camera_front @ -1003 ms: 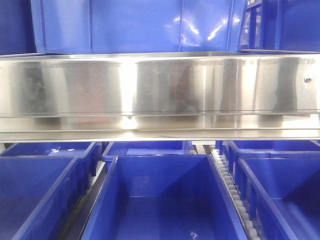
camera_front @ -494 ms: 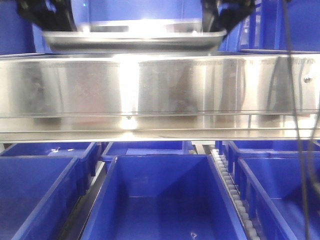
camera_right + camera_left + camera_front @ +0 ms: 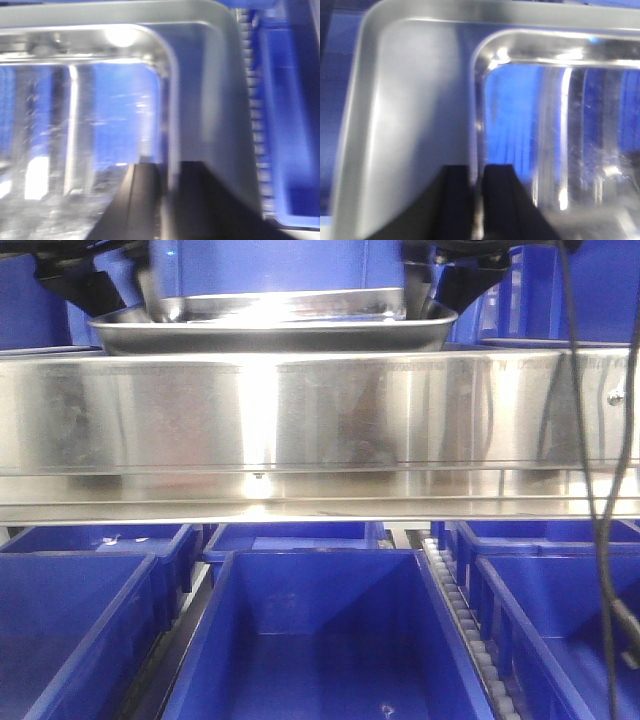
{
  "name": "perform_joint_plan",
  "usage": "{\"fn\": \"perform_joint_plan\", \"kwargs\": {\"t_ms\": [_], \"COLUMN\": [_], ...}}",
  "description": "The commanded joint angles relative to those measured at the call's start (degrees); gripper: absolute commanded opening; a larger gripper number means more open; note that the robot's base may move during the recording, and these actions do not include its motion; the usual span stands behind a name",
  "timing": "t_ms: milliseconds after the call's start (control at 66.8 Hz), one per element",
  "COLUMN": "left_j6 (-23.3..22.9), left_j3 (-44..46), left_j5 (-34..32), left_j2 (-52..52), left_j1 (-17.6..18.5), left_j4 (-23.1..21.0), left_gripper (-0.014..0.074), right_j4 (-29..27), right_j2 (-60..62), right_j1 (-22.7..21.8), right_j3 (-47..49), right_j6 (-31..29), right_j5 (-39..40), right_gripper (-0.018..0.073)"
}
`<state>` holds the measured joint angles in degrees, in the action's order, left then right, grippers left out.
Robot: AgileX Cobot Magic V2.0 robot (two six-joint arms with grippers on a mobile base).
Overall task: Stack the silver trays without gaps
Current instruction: 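Lower the tray onto the silver tray stack and open both grippers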
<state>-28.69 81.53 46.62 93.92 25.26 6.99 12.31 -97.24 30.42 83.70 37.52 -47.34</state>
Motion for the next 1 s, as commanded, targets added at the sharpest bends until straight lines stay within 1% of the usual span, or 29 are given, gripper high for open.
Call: {"fn": "perform_joint_plan", "kwargs": {"t_ms": [0, 60, 75, 150, 225, 389, 449, 494, 539, 569, 584, 689, 704, 719, 749, 794, 869, 944, 989], "left_j6": [-0.1, -0.79, -1.17, -3.49, -4.91, -4.79, -4.35, -4.37, -3.77, -3.08, -2.79, -1.87, -1.87, -1.87, -1.87, -1.87, -1.87, -1.86, -0.9], "left_j3": [0.8, 0.8, 0.8, 0.8, 0.8, 1.35, 1.9, 2.37, 2.66, 3.09, 3.28, 3.81, 3.92, 3.92, 3.92, 3.92, 3.92, 3.92, 3.92], "left_j5": [-2.65, -2.52, -2.43, -1.88, -1.33, 0.3, 1.13, 1.6, 1.84, 1.84, 1.99, 1.99, 1.99, 1.99, 1.78, 1.0, -2.18, -5.26, -5.95], "left_j2": [-0.36, -0.36, -0.36, -0.47, -0.71, -1.2, -1.2, -1.31, -1.43, -1.85, -2.03, -3.72, -4.06, -4.55, -5.16, -5.82, -6.29, -6.28, -6.28], "left_j1": [0.69, 0.6, 0.6, -0.06, -0.87, -2.26, -2.26, -2.26, -2.26, -2.26, -2.26, -2.26, -2.26, -2.26, -2.26, -2.26, -2.26, -2.26, -2.26], "left_j4": [-1.69, -1.28, -1.13, 0.17, 1.57, 1.83, 2.42, 2.55, 2.6, 2.6, 2.6, 2.6, 2.6, 2.6, 2.6, 2.6, 2.7, 2.7, 2.7], "left_gripper": [0.0357, 0.0433, 0.0445, 0.0466, 0.0464, 0.0462, 0.0433, 0.0376, 0.0291, 0.0227, 0.0194, -0.0034, -0.0041, -0.0027, -0.0005, 0.0017, 0.0035, 0.0035, 0.0034], "right_j4": [-0.79, -0.79, -0.79, -0.67, -0.67, -0.67, -0.67, -0.67, -0.67, -0.67, -0.67, -0.67, -0.67, -0.67, -0.67, -0.67, -0.67, -0.67, -0.67], "right_j2": [0.22, 0.22, 0.22, 0.34, 0.34, 0.42, 0.54, 0.55, 0.8, 1.07, 1.2, 3.01, 3.31, 3.62, 4.26, 4.99, 5.54, 5.63, 5.93], "right_j1": [-0.6, -1.39, -1.54, -2.55, -3.14, -3.39, -3.39, -3.39, -3.39, -3.39, -3.39, -3.39, -3.28, -3.28, -3.28, -3.28, -3.36, -3.36, -3.36], "right_j3": [1.03, 1.03, 1.03, 1.03, 1.03, 1.27, 1.86, 2.46, 3.07, 3.59, 3.6, 4.74, 4.85, 4.85, 4.85, 4.85, 4.85, 4.85, 4.85], "right_j6": [-0.67, -0.67, -0.67, -0.67, -0.78, -2.79, -2.79, -2.79, -2.79, -2.94, -3.03, -4.16, -4.16, -4.16, -4.16, -4.16, -4.16, -4.16, -4.16], "right_j5": [2.66, 1.93, 1.72, 0.44, -1.01, -1.49, -1.65, -1.77, -2.06, -2.03, -2.08, -2.55, -2.53, -2.53, -2.13, -1.38, 0.66, 2.93, 4.61], "right_gripper": [0.0235, 0.0333, 0.0342, 0.0402, 0.0413, 0.0413, 0.0408, 0.0371, 0.0327, 0.0267, 0.0254, 0.0054, 0.0026, -0.0013, -0.0038, -0.0014, -0.0004, -0.0004, -0.0006]}}
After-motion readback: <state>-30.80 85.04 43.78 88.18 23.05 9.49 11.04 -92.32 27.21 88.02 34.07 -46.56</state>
